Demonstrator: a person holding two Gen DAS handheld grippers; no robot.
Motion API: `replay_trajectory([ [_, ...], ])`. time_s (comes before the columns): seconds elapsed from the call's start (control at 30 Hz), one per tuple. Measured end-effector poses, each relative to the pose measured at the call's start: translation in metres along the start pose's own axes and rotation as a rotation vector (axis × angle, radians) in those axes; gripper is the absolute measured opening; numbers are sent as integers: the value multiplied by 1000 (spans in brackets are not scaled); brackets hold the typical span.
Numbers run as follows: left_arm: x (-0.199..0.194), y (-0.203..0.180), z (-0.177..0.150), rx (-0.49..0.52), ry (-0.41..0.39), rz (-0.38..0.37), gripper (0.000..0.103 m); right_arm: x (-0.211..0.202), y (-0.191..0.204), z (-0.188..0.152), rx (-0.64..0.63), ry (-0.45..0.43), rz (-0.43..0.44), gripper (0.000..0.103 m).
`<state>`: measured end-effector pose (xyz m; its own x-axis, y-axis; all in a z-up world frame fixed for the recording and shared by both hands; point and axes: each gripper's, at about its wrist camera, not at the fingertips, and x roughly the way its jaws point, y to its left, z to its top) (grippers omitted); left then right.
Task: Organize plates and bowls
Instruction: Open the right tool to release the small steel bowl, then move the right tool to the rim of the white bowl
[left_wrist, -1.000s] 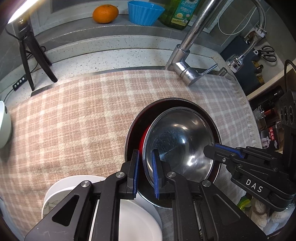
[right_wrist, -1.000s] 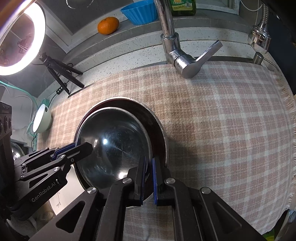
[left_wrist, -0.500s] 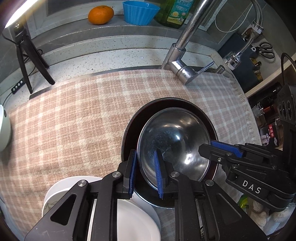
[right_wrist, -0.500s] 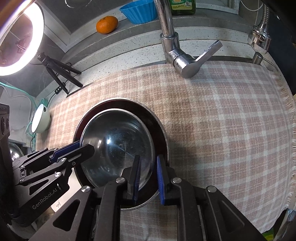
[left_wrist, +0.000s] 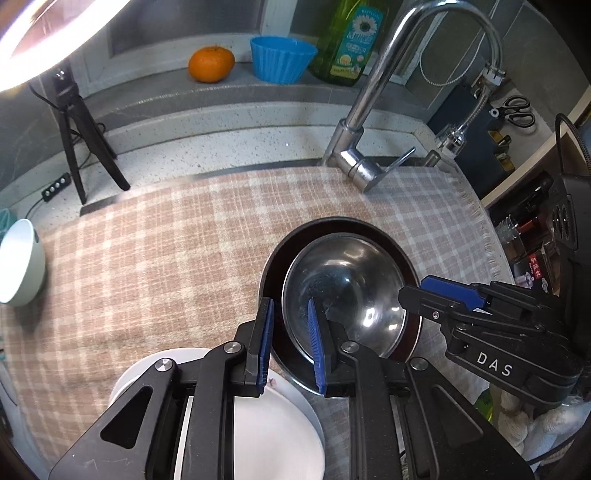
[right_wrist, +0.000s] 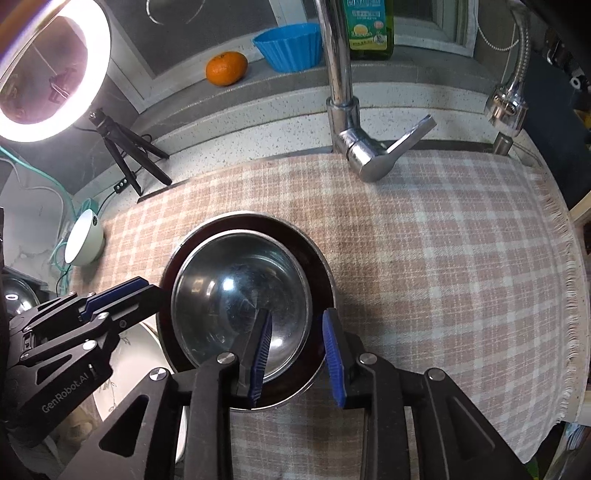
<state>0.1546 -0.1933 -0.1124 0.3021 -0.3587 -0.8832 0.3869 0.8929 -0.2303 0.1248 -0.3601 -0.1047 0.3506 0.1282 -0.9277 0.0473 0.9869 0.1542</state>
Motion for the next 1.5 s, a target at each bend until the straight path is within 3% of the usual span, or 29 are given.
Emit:
replay_trajectory([
  [0.43,-66,8,-13,20,-151,-18,20,-38,41,-1,-95,-138,2,27],
  [0.77,-98,55,-26,-24,-218,56,20,-40,106,8,-150,-183,86,27],
  [1.0,-110,108,-36,-97,-233,112,20,-26,163,10,-234,-190,132,29],
  [1.17,-111,160,-43,-200,-208,101,20,-14,205,15,-297,-187,141,32],
  [1.5,-114,261,-52,-339,-188,154,20,18,259,28,-323,-114,192,32],
])
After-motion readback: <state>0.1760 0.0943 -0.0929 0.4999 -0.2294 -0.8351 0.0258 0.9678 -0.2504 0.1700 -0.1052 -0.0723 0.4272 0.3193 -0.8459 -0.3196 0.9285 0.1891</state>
